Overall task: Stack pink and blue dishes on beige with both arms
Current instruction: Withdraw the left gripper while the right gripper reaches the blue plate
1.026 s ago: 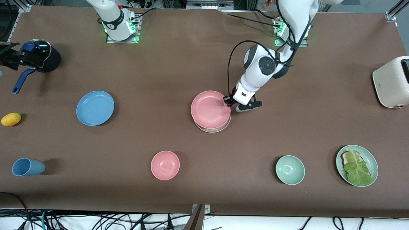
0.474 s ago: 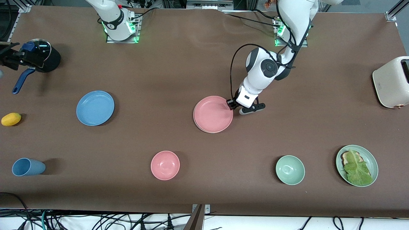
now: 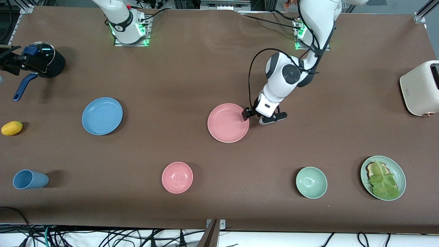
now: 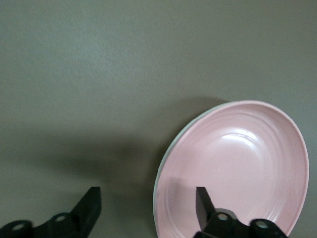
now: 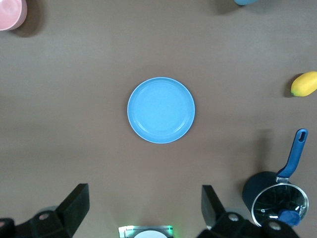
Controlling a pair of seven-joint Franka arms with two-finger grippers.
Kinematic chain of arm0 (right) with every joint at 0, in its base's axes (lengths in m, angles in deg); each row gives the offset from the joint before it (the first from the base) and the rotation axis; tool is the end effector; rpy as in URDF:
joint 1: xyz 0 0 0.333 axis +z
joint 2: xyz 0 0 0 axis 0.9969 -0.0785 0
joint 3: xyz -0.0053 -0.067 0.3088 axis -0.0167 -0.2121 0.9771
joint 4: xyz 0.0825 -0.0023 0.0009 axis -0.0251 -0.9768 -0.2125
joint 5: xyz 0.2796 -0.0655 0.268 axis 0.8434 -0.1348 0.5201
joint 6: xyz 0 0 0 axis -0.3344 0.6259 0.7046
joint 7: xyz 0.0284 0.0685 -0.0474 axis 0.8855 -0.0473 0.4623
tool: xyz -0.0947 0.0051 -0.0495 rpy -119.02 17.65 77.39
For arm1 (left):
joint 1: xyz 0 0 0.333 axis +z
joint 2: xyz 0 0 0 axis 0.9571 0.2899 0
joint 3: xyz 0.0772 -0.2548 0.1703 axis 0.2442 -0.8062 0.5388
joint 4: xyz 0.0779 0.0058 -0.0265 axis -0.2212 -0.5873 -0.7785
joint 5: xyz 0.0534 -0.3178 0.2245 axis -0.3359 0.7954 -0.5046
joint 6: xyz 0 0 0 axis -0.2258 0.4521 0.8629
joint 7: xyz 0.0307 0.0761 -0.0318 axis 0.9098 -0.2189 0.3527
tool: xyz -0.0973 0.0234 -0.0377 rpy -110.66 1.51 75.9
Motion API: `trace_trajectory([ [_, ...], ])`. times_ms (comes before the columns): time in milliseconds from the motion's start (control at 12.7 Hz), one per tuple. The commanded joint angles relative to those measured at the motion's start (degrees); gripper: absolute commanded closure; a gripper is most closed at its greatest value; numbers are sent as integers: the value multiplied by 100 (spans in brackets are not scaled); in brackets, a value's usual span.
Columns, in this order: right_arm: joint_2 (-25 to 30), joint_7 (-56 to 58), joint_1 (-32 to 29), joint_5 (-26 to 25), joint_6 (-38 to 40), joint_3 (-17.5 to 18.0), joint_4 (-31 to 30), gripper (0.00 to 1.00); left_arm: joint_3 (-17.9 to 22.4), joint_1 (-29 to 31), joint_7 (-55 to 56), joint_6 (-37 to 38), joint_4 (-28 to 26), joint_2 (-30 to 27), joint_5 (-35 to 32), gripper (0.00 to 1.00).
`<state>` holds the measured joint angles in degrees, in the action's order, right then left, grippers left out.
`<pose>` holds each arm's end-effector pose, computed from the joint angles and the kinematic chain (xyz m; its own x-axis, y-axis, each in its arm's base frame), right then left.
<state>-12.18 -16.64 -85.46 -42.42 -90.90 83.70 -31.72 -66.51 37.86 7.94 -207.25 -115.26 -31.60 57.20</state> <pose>0.5422 -0.0338 0.6159 0.9940 -0.0464 -0.0992 -0.0446 -0.9988 0.0203 0.5034 -0.3175 0.2163 0.9320 0.3624 -0.0078 0.3480 -0.8884 0.2995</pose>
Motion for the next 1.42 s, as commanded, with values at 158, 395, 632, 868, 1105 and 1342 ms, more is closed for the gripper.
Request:
trace_trajectory([
  [158, -527, 57, -83, 1, 118, -421, 12, 0, 1107, 4, -1420, 2137, 845, -399, -466, 1],
  [395, -1133, 66, -144, 80, 67, -763, -32, 0, 1347, 284, -1616, 3582, 1866, -391, -1654, 0],
  [632, -1644, 144, -407, 247, -547, -809, -312, 0, 1356, 793, -2701, 3927, 2219, -399, -1779, 0],
  [868, -1830, 777, -549, 352, -1645, -809, -1057, 0, 1347, 1522, -3661, 4707, 2763, -399, -1779, 0],
  [1105, -1996, 1582, -802, 1018, -2681, -817, -1858, 0, 1356, 2086, -4356, 5359, 3221, -408, -1858, 0],
  [1342, -2496, 2638, -1093, 1519, -3071, -817, -1930, 0, 1365, 2386, -4411, 6140, 3747, -408, -1850, 0],
])
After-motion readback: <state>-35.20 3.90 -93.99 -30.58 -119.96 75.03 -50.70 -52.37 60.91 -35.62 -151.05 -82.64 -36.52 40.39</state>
